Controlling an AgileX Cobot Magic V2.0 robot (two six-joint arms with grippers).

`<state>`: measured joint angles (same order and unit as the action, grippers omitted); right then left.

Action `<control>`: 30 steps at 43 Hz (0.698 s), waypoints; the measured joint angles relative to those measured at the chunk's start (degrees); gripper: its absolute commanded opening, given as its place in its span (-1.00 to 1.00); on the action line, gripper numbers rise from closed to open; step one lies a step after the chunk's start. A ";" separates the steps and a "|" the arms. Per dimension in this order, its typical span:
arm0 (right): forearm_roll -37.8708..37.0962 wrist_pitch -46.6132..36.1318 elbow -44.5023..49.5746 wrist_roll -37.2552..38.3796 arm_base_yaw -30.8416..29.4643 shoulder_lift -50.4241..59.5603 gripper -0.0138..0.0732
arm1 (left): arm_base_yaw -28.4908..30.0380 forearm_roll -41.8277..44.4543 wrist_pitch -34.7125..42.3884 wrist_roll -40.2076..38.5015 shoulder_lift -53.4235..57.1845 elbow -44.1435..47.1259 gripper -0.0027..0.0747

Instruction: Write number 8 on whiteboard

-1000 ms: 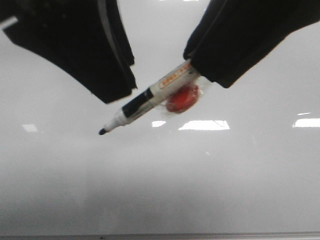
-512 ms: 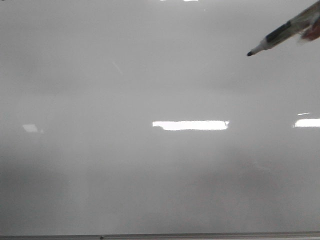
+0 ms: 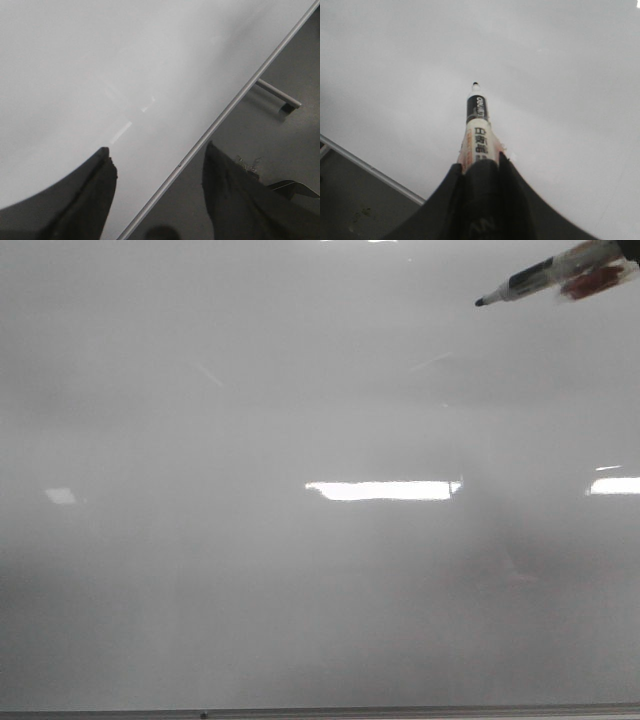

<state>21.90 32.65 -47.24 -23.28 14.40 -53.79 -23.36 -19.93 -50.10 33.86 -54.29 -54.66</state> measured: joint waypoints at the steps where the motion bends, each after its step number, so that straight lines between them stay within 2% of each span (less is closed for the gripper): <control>1: 0.00 -0.42 -0.16 0.00 0.00 -0.34 -0.84 | 0.00 0.00 0.00 0.00 0.00 0.00 0.07; 13: 0.21 -1.78 -6.58 -0.23 0.00 -7.43 -0.84 | 0.00 0.00 0.00 -0.04 0.00 0.00 0.07; 30: 0.21 -5.28 -7.82 -0.23 -0.08 -12.36 -0.84 | 0.00 0.00 0.00 -0.04 0.00 0.00 0.07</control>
<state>22.11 27.37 -55.06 -23.51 14.31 -66.15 -23.36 -19.93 -50.10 33.82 -54.29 -54.66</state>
